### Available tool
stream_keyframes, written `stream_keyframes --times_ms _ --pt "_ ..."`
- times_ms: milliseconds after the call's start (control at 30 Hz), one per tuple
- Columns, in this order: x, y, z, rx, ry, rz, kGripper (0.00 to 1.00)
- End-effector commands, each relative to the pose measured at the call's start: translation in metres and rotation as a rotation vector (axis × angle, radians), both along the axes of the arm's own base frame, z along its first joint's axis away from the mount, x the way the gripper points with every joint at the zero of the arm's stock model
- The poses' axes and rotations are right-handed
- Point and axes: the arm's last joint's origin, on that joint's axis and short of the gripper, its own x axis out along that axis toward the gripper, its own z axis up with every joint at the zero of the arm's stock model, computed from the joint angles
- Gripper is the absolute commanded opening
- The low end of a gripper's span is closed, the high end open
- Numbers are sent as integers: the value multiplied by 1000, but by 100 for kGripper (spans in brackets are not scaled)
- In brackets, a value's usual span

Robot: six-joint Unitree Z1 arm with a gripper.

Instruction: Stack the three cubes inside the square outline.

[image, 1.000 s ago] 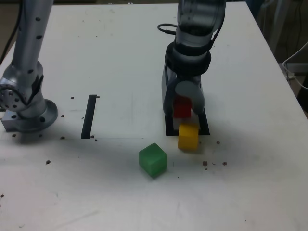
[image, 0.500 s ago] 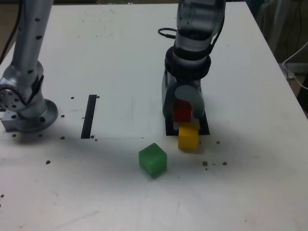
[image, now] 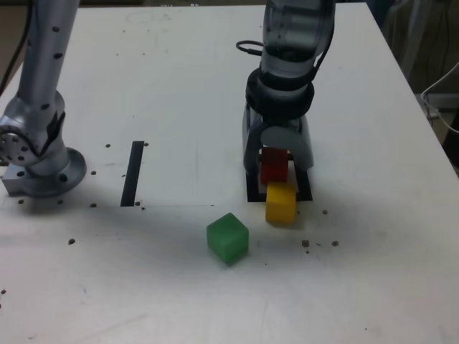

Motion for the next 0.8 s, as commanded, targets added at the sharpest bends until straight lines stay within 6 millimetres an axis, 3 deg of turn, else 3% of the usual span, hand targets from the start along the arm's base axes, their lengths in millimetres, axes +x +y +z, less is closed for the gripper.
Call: stream_keyframes --times_ms 0,500,767 --pt "-3 -1 4 1 -5 -5 99" --pt "-32 -16 38 -12 -37 -21 99" --pt "-38 -43 52 -32 -51 -29 100"
